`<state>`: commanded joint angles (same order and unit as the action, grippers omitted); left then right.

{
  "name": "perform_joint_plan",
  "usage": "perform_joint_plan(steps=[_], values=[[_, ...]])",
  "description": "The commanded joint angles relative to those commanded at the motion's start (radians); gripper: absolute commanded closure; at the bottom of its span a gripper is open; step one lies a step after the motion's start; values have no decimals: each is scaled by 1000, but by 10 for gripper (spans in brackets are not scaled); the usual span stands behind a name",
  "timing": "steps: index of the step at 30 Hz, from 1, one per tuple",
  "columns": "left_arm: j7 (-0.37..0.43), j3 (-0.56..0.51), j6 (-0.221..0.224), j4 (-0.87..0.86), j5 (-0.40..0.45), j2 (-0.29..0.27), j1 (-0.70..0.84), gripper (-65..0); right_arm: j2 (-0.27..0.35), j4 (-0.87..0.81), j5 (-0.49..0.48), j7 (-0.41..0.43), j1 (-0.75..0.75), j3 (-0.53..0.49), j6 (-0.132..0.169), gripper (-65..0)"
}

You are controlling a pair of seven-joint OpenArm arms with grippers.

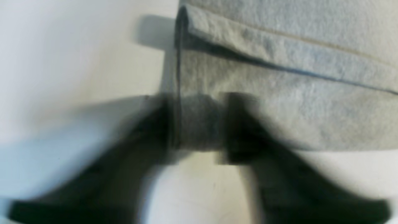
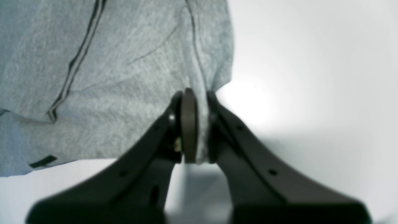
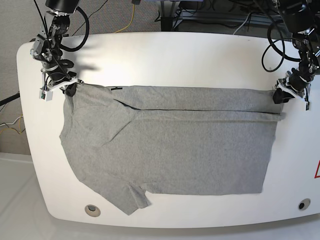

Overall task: Fold the T-shirt properly
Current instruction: 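Pull the grey shirt by its shoulder edge toward the robot with both grippers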

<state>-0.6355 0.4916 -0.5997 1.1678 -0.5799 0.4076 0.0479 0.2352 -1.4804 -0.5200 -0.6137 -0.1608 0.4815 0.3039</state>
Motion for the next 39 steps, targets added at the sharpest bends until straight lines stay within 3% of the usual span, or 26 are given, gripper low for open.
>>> perform_joint_plan(steps=[21, 31, 39], values=[[11, 58, 0, 38, -29, 14, 116, 0, -3, -56, -10, -23, -70, 5, -4, 0], [-8, 69, -11, 225, -73, 22, 356, 0, -8, -230, -23, -61, -235, 7, -5, 0], [-18, 100, -17, 295, -71, 17, 487, 0, -9, -233, -1, -64, -329, 9, -4, 0]])
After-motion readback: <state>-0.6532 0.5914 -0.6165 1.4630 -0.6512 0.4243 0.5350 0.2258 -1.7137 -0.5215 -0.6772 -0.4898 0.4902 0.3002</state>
